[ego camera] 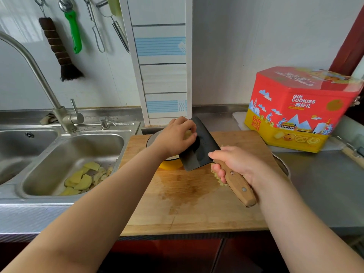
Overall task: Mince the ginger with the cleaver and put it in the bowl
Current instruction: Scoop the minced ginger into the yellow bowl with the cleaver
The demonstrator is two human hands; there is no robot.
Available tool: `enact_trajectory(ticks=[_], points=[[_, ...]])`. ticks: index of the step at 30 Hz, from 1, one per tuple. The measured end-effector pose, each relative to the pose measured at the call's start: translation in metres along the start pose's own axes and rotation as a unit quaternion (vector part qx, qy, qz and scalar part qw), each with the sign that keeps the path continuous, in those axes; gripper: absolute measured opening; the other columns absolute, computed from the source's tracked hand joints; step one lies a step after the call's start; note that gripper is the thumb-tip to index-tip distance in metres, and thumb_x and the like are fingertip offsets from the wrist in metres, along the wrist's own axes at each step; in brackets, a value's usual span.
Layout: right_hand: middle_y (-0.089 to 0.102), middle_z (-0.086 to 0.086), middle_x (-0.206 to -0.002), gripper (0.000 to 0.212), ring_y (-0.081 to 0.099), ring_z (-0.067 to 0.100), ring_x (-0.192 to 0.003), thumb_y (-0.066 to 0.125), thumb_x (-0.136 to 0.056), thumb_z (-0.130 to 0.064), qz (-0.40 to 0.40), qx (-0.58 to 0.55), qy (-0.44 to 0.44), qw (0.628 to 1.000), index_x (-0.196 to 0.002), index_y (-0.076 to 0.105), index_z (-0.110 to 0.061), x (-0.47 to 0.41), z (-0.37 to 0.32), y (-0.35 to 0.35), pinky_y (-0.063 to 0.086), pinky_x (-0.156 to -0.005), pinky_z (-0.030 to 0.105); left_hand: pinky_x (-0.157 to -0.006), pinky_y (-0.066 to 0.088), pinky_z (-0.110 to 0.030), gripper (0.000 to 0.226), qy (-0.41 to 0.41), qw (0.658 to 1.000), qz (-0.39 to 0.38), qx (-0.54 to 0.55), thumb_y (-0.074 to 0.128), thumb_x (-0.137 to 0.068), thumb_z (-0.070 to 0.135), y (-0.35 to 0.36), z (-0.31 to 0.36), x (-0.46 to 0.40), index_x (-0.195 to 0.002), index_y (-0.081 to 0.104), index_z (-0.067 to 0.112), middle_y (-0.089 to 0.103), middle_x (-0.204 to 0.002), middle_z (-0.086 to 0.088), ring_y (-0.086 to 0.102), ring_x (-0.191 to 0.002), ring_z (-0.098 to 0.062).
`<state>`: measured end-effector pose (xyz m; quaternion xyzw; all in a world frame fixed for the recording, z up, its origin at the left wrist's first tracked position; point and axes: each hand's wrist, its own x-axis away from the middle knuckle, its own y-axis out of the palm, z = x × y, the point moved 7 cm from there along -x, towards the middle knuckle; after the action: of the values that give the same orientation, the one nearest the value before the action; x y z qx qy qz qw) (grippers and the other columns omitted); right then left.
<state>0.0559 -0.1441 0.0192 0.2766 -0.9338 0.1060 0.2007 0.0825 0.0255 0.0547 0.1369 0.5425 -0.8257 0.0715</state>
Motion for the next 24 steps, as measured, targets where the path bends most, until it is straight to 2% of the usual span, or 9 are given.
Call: enact_trajectory(ticks=[3,7,10,13,15,17,19,22,24], points=[[0.058,0.003,-0.06,0.016,0.052,0.013,-0.046,0.058,-0.097,-0.023,0.002,0.009,-0.003,1.0,-0.108,0.051,-0.015,0.002,-0.001,-0.002,0.045,-0.045,0.025,-0.085,0.035,-0.029,0.005,-0.025,0.999,0.02,-0.006,0.049,-0.095,0.034,-0.004,-0.008,-0.001,-0.098,0.049,0.03,0.047,-0.109,0.005,0.041,-0.105,-0.015],[0.059,0.003,-0.06,0.021,0.053,0.012,-0.046,0.059,-0.096,-0.024,0.008,0.017,-0.01,1.0,-0.113,0.051,-0.015,0.006,-0.003,-0.005,0.046,-0.046,0.026,-0.08,0.035,-0.028,0.011,-0.058,0.997,0.044,-0.029,0.046,-0.096,0.031,-0.011,-0.019,0.001,-0.102,0.052,0.023,0.048,-0.102,0.004,0.042,-0.097,-0.014],[0.059,0.003,-0.059,0.025,0.053,0.012,-0.046,0.058,-0.097,-0.025,0.022,0.034,-0.023,0.999,-0.117,0.05,-0.014,0.01,-0.004,-0.009,0.047,-0.047,0.027,-0.069,0.04,-0.029,0.014,-0.104,0.992,0.059,-0.042,0.045,-0.096,0.03,-0.017,-0.031,0.008,-0.098,0.053,0.019,0.053,-0.093,0.002,0.05,-0.084,-0.016],[0.059,0.003,-0.061,0.017,0.053,0.013,-0.048,0.058,-0.097,-0.025,0.034,0.049,-0.034,0.998,-0.105,0.055,-0.011,0.016,-0.006,-0.015,0.048,-0.05,0.028,-0.059,0.041,-0.028,0.016,-0.145,0.984,0.048,-0.094,0.043,-0.095,0.028,-0.018,-0.042,0.017,-0.094,0.054,0.017,0.057,-0.08,0.001,0.053,-0.072,-0.017],[0.06,0.003,-0.062,0.015,0.054,0.014,-0.051,0.058,-0.097,-0.027,0.044,0.061,-0.04,0.996,-0.096,0.058,-0.012,0.021,-0.006,-0.02,0.048,-0.053,0.03,-0.065,0.046,-0.031,0.02,-0.146,0.98,0.065,-0.121,0.041,-0.096,0.026,-0.022,-0.042,0.02,-0.104,0.058,0.017,0.062,-0.091,0.0,0.056,-0.082,-0.019],[0.06,0.004,-0.062,0.015,0.054,0.015,-0.052,0.058,-0.097,-0.027,0.049,0.067,-0.048,0.995,-0.094,0.058,-0.013,0.024,-0.007,-0.022,0.049,-0.055,0.032,-0.084,0.047,-0.036,0.03,-0.103,0.983,0.099,-0.12,0.04,-0.097,0.023,-0.028,-0.031,0.021,-0.123,0.055,0.022,0.058,-0.119,-0.002,0.052,-0.108,-0.022],[0.06,0.003,-0.062,0.015,0.053,0.016,-0.053,0.057,-0.097,-0.028,0.05,0.069,-0.057,0.995,-0.094,0.057,-0.013,0.028,-0.008,-0.023,0.048,-0.057,0.033,-0.104,0.037,-0.043,0.041,-0.049,0.987,0.081,-0.133,0.041,-0.098,0.022,-0.024,-0.014,0.021,-0.138,0.044,0.031,0.045,-0.139,0.002,0.036,-0.13,-0.023],[0.06,0.003,-0.061,0.016,0.054,0.015,-0.052,0.057,-0.097,-0.028,0.061,0.068,-0.066,0.994,-0.102,0.055,-0.012,0.033,-0.006,-0.028,0.049,-0.054,0.031,-0.11,0.028,-0.043,0.037,-0.07,0.985,0.027,-0.159,0.038,-0.099,0.033,-0.02,-0.013,0.023,-0.135,0.049,0.033,0.043,-0.143,0.004,0.028,-0.135,-0.022],[0.06,0.002,-0.06,0.018,0.054,0.014,-0.052,0.056,-0.098,-0.028,0.084,0.057,-0.074,0.992,-0.111,0.053,-0.015,0.038,-0.003,-0.038,0.05,-0.052,0.029,-0.104,0.033,-0.04,0.034,-0.083,0.983,0.067,-0.151,0.039,-0.099,0.034,-0.03,-0.015,0.026,-0.127,0.058,0.028,0.051,-0.136,0.003,0.037,-0.129,-0.022]])
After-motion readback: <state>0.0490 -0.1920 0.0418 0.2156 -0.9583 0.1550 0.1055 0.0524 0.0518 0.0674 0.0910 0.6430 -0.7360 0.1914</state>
